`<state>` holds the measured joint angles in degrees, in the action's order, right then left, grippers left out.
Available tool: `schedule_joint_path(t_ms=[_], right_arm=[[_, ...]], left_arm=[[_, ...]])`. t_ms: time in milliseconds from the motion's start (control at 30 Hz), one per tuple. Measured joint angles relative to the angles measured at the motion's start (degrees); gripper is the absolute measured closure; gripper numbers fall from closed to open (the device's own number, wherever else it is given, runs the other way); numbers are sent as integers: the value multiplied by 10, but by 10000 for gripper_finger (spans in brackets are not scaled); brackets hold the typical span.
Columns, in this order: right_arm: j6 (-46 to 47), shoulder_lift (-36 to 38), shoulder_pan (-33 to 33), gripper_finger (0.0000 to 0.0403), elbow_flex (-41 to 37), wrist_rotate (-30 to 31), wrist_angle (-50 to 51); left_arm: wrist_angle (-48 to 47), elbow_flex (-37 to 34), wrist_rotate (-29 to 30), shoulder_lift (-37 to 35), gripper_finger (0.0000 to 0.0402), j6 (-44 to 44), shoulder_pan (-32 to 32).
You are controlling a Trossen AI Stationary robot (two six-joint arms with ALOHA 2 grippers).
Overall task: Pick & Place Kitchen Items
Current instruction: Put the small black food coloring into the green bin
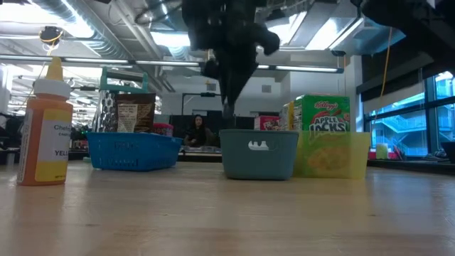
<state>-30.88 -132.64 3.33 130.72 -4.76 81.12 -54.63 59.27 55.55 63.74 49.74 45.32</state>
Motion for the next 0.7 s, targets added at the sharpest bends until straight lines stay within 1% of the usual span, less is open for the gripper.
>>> schedule_joint_path(t_ms=[133, 400, 700], right_arm=[[0, -1, 10, 334, -36, 2, -14], [-12, 0, 11, 334, -46, 2, -33], [-11, -1, 11, 334, -87, 1, -58]], left_arm=[[0, 0, -1, 0, 149, -2, 0], [0, 0, 4, 0, 149, -10, -5], [3, 0, 4, 0, 149, -5, -5]])
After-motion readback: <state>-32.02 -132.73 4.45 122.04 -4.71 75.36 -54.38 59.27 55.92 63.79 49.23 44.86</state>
